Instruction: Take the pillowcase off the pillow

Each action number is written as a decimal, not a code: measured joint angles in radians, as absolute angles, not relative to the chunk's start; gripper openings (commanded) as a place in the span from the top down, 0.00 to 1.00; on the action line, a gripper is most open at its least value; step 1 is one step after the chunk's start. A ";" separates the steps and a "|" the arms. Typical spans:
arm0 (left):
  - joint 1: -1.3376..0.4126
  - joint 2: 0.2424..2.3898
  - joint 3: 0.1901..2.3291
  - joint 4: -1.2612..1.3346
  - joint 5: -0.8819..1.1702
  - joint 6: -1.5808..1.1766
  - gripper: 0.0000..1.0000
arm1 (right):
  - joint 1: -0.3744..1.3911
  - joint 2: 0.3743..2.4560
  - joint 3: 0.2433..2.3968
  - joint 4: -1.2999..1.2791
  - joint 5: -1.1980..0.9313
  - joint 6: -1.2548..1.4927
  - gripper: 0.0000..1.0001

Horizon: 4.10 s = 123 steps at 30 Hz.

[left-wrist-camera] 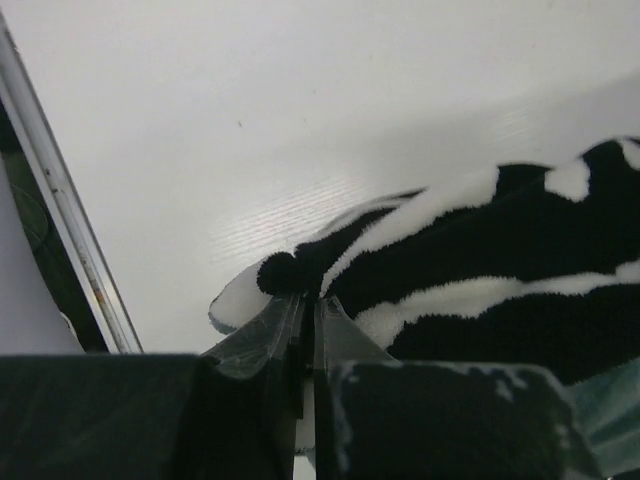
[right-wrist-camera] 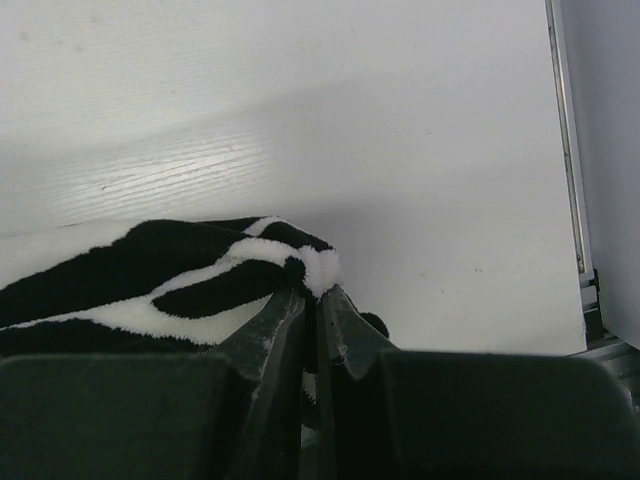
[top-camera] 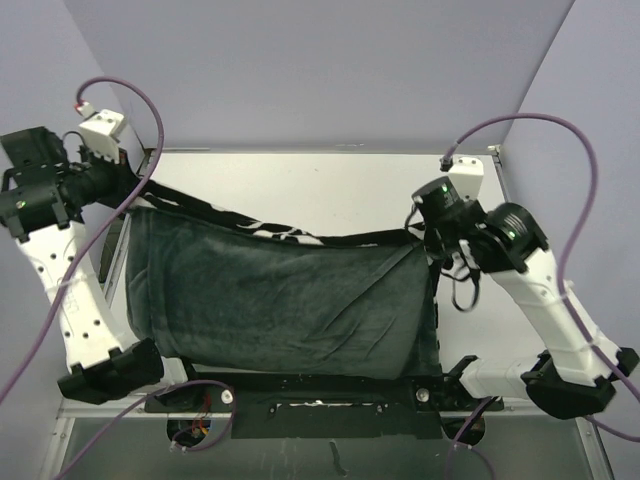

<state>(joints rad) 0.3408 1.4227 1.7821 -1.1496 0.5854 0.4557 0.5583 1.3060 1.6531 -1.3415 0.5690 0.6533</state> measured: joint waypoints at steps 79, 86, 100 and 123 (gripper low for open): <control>0.046 1.408 1.271 -0.912 0.605 0.401 0.22 | 0.912 1.667 1.413 -0.702 0.381 0.620 0.12; -0.024 1.408 1.215 -0.805 0.468 0.377 0.34 | 0.912 1.642 1.374 -0.672 0.381 0.638 0.12; 0.218 1.408 1.171 -0.689 0.341 0.450 0.48 | 0.919 1.574 1.273 -0.587 0.372 0.671 0.13; 0.021 1.608 1.140 -0.562 0.108 0.419 1.00 | 0.944 1.456 1.222 -0.672 0.373 0.700 0.12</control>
